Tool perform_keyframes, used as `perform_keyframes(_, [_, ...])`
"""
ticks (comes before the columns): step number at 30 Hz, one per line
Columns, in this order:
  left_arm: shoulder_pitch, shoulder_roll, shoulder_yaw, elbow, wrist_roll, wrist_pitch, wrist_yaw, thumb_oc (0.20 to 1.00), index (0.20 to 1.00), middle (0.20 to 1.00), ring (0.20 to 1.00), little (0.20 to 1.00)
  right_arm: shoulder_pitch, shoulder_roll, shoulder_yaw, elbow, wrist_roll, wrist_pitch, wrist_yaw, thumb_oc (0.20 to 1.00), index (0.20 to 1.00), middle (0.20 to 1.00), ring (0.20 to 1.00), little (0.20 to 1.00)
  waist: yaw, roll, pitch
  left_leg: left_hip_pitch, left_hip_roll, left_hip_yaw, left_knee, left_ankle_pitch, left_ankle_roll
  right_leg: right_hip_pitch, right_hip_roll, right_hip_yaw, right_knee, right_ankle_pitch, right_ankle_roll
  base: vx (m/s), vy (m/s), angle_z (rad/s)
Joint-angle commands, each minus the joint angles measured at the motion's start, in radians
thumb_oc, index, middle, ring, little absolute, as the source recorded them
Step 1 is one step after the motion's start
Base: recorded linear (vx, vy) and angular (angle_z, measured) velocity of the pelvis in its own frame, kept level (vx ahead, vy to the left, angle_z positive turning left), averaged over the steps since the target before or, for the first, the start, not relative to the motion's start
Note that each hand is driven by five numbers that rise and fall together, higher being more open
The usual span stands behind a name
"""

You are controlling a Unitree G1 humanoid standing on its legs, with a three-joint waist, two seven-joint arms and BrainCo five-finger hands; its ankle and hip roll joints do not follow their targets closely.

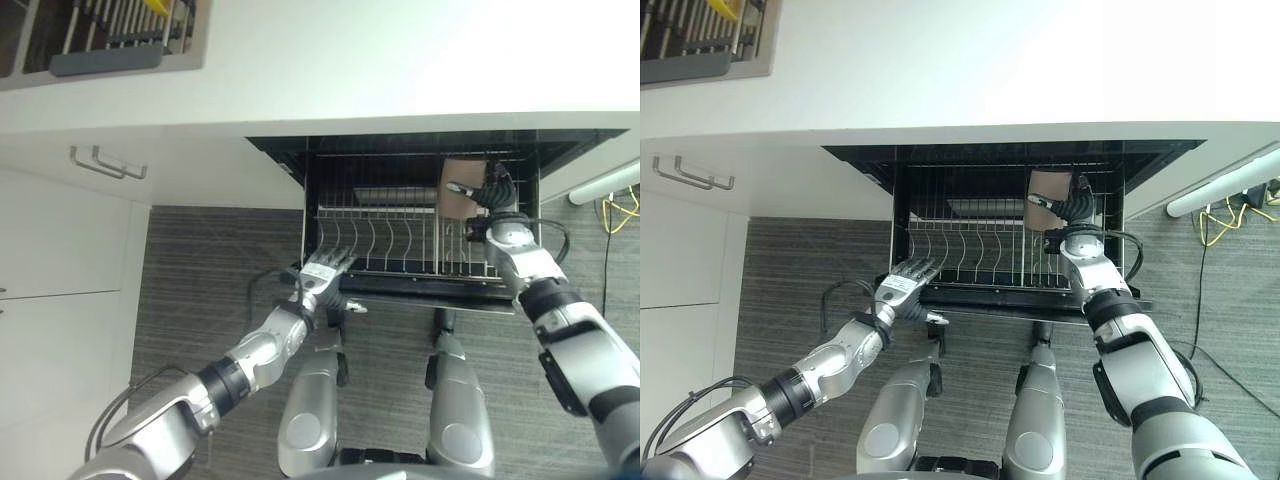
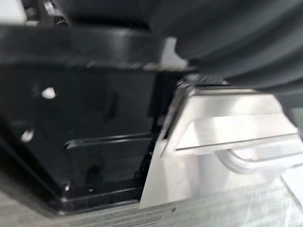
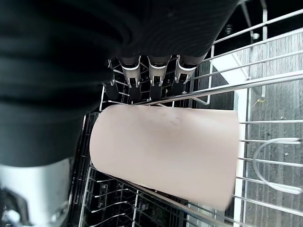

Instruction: Place the dishes in the dishwasher.

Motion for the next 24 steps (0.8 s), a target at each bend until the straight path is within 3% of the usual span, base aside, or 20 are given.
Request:
perform_keyframes(1, [0.03, 0.108, 0.135, -0.034, -0.105, 0.005, 0.193, 1.0, 1.0, 1.0, 1.0, 1.0, 0.055, 0.044, -0.009, -0.204, 0.068, -0.099, 0.003, 1.0, 1.0, 1.0, 1.0, 1.0, 0.011, -0.034, -0.019, -0.011, 0.017, 0.063, 0.094, -0.084, 0.024, -0.067, -0.078, 0.026, 0.154, -0.085, 0.044, 0.01, 0.0, -0.08])
perform_keyframes(4, [0.091, 0.13, 0.252, -0.134, -0.155, -0.035, 0.277, 1.0, 1.0, 1.0, 1.0, 1.0, 0.234, 0.055, -0.015, -0.471, 0.047, -0.12, 0.006, 1.0, 1.0, 1.0, 1.0, 1.0, -0.015, -0.049, -0.019, -0.003, 0.02, 0.072, 0.097, -0.086, 0.025, -0.066, -0.077, 0.034, 0.157, -0.087, 0.045, 0.01, 0.002, -0.05])
perform_keyframes(7, [0.164, 0.115, 0.41, -0.229, -0.178, -0.145, 0.375, 1.0, 1.0, 1.0, 1.0, 1.0, 0.428, 0.018, -0.055, -0.727, -0.002, -0.187, 0.057, 1.0, 1.0, 1.0, 1.0, 1.0, -0.042, -0.066, -0.019, 0.018, 0.026, 0.088, 0.099, -0.088, 0.024, -0.055, -0.076, 0.041, 0.162, -0.088, 0.053, 0.0, 0.003, 0.02])
perform_keyframes(10, [0.203, 0.087, 0.51, -0.296, -0.157, -0.244, 0.416, 1.0, 1.0, 1.0, 1.0, 1.0, 0.484, 0.022, -0.084, -0.812, -0.027, -0.209, 0.091, 1.0, 1.0, 1.0, 1.0, 1.0, -0.05, -0.078, -0.02, 0.04, 0.03, 0.098, 0.1, -0.091, 0.024, -0.033, -0.074, 0.039, 0.16, -0.091, 0.054, -0.01, -0.013, -0.03])
perform_keyframes(13, [0.252, 0.061, 0.601, -0.369, -0.19, -0.387, 0.417, 1.0, 1.0, 1.0, 1.0, 1.0, 0.523, 0.034, -0.12, -0.858, 0.017, -0.243, 0.132, 1.0, 1.0, 1.0, 1.0, 1.0, -0.046, -0.088, -0.04, 0.075, 0.04, 0.11, 0.084, -0.09, 0.019, 0.007, -0.072, 0.023, 0.141, -0.093, 0.052, 0.01, -0.039, 0.0])
perform_keyframes(15, [0.282, 0.04, 0.639, -0.401, -0.239, -0.485, 0.405, 1.0, 1.0, 1.0, 1.0, 1.0, 0.549, 0.049, -0.139, -0.888, 0.026, -0.308, 0.175, 1.0, 1.0, 1.0, 1.0, 1.0, -0.042, -0.093, -0.061, 0.098, 0.047, 0.116, 0.071, -0.089, 0.016, 0.035, -0.07, 0.012, 0.128, -0.097, 0.05, 0.02, -0.034, 0.07])
perform_keyframes(19, [0.373, -0.022, 0.69, -0.471, -0.462, -0.704, 0.202, 1.0, 1.0, 1.0, 1.0, 1.0, 0.602, 0.082, -0.158, -0.96, 0.089, -0.394, 0.329, 1.0, 1.0, 1.0, 1.0, 1.0, -0.025, -0.105, -0.134, 0.176, 0.057, 0.13, 0.023, -0.085, 0.007, 0.134, -0.065, -0.025, 0.067, -0.1, 0.049, 0.06, -0.042, 0.07])
perform_keyframes(21, [0.432, -0.062, 0.708, -0.495, -0.653, -0.82, 0.075, 1.0, 1.0, 1.0, 1.0, 1.0, 0.637, 0.089, -0.176, -0.979, 0.113, -0.461, 0.378, 1.0, 1.0, 1.0, 1.0, 1.0, -0.013, -0.109, -0.189, 0.23, 0.062, 0.137, -0.003, -0.083, 0.004, 0.201, -0.064, -0.052, 0.031, -0.099, 0.049, 0.07, -0.014, 0.08])
perform_keyframes(24, [0.467, -0.107, 0.696, -0.49, -0.932, -0.867, -0.159, 1.0, 1.0, 1.0, 1.0, 1.0, 0.649, 0.101, -0.184, -0.968, 0.101, -0.536, 0.43, 1.0, 1.0, 1.0, 1.0, 1.0, 0.001, -0.105, -0.258, 0.289, 0.068, 0.129, -0.038, -0.075, 0.0, 0.275, -0.057, -0.079, -0.007, -0.093, 0.046, 0.06, 0.024, 0.14])
